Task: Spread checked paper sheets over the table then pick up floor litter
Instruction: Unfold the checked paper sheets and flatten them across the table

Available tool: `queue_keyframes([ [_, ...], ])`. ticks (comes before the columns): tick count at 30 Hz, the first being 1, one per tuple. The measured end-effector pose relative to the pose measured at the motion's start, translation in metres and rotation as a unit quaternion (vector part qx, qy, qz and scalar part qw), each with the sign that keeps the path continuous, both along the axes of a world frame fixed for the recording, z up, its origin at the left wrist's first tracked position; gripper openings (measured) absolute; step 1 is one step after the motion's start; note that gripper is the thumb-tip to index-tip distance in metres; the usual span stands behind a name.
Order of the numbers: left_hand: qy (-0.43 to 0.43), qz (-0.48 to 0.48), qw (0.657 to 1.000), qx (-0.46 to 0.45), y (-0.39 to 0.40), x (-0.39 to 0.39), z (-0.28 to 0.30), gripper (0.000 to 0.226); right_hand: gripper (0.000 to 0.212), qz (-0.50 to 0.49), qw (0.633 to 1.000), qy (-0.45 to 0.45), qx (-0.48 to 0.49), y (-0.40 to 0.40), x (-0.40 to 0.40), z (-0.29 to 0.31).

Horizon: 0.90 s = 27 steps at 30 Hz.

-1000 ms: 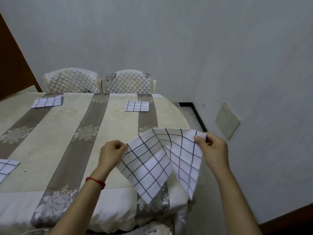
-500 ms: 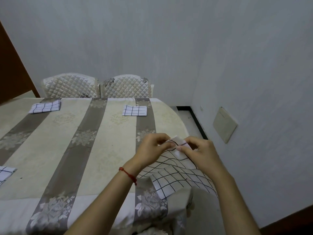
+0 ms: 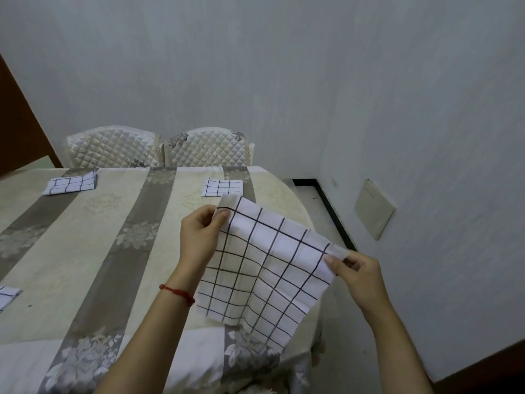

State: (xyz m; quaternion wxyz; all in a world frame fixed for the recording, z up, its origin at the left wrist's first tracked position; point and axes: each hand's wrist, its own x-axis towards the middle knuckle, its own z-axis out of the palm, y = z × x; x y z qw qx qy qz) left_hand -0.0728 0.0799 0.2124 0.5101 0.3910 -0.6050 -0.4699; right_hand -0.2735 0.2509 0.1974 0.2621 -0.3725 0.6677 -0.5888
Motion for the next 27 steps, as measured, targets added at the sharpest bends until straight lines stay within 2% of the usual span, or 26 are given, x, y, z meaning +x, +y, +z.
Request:
queue_keyframes([
  [1,-0.015,0.025,0.999,0.017,0.001,0.000,-0.003,0.004,0.009,0.003,1.000,0.001,-0.012,-0.004,0.003,0.003],
  [3,-0.086,0.098,0.991,0.029,0.005,-0.002,-0.009,0.027,0.018,0.011,0.999,0.005,-0.034,-0.012,0.009,0.008],
  [5,-0.137,0.133,0.981,-0.028,0.015,-0.006,-0.011,0.034,0.021,0.015,0.999,0.008,-0.041,-0.022,0.017,0.012],
  [7,-0.151,0.104,0.980,-0.082,0.032,-0.013,-0.010,0.018,0.021,0.017,0.999,0.009,-0.040,-0.031,0.024,0.014],
  [8,-0.155,0.074,0.981,-0.088,0.040,-0.018,-0.011,0.006,0.020,0.018,0.999,0.012,-0.039,-0.036,0.027,0.014],
  [9,-0.156,0.044,0.984,-0.081,0.049,-0.022,-0.012,0.004,0.019,0.018,0.999,0.018,-0.037,-0.040,0.030,0.014],
  [11,-0.140,-0.012,0.989,-0.033,0.062,-0.029,-0.015,0.021,0.016,0.021,0.998,0.048,-0.022,-0.046,0.037,0.014],
  [13,-0.086,-0.065,0.994,0.036,0.069,-0.034,-0.013,0.027,0.011,0.016,0.994,0.106,0.004,-0.049,0.042,0.012],
  [18,-0.001,-0.101,0.981,0.166,0.066,-0.034,-0.008,0.025,0.017,0.008,0.969,0.243,0.045,-0.051,0.052,0.007],
  [24,0.015,-0.122,0.962,0.243,0.061,-0.024,-0.009,0.016,0.031,0.028,0.946,0.319,0.040,-0.050,0.056,0.003],
  [27,0.027,-0.142,0.955,0.259,0.058,-0.021,-0.011,0.018,0.034,0.047,0.936,0.347,0.031,-0.049,0.057,0.002],
])
